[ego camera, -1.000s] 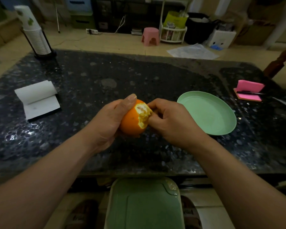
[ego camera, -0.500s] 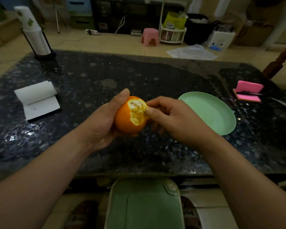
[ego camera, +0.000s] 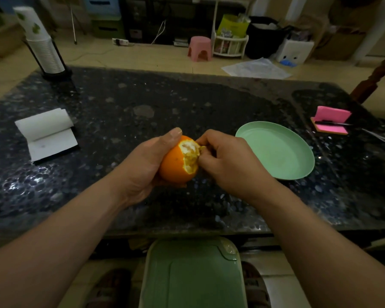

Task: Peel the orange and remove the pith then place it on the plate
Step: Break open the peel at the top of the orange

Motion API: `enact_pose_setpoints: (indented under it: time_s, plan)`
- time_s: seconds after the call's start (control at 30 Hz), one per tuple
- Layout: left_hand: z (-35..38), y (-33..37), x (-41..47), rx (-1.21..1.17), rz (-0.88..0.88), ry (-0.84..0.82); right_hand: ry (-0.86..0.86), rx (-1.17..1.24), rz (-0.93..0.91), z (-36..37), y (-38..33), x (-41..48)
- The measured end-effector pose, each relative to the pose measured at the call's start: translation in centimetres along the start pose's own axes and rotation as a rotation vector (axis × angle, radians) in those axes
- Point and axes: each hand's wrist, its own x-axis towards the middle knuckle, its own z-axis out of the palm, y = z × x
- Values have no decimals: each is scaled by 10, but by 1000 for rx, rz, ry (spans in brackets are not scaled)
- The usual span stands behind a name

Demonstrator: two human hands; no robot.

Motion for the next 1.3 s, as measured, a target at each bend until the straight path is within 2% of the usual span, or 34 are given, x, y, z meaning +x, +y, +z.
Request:
enact_pose_setpoints:
  time_s: [0.23, 0.3, 0.4, 0.43, 0.5, 0.57, 0.63, 0.7, 0.73, 0.8, 0.87, 1.03, 1.17, 1.3]
  plan:
    - [-5, -2, 3, -22, -20, -9, 1, 34, -2, 2, 2, 1]
    - [-5, -3, 3, -87, -44, -7, 29, 169, 69, 3, 3, 6]
    - [-4, -3, 4, -229, -95, -27, -18, 565, 269, 8, 11, 14]
    - [-5, -2, 5, -281, -102, -30, -33, 619, 329, 12, 18, 17]
    - [-7, -4, 9, -370, -115, -2, -49, 444, 369, 25, 34, 20]
    - [-10, -7, 14, -432, -113, 35, -50, 94, 316, 38, 45, 24]
    - [-11, -9, 18, -440, -103, 71, -41, -53, 263, 42, 44, 26]
    - [-13, -12, 20, -376, -88, 104, 5, 24, 263, 40, 39, 28]
    - [-14, -13, 21, -338, -80, 118, 18, 147, 285, 37, 35, 29]
    - [-18, -15, 23, -297, -70, 129, -59, 508, 401, 31, 21, 26]
    - [-18, -14, 24, -251, -48, 118, -178, 662, 433, 24, 11, 21]
    - [-16, -11, 26, -233, 1, 140, -239, 660, 340, 22, 12, 16]
    - [-14, -10, 23, -193, 55, 155, -246, 680, 349, 21, 7, 15]
    - [-13, -13, 22, -78, 123, 150, -264, 596, 339, 20, 1, 14]
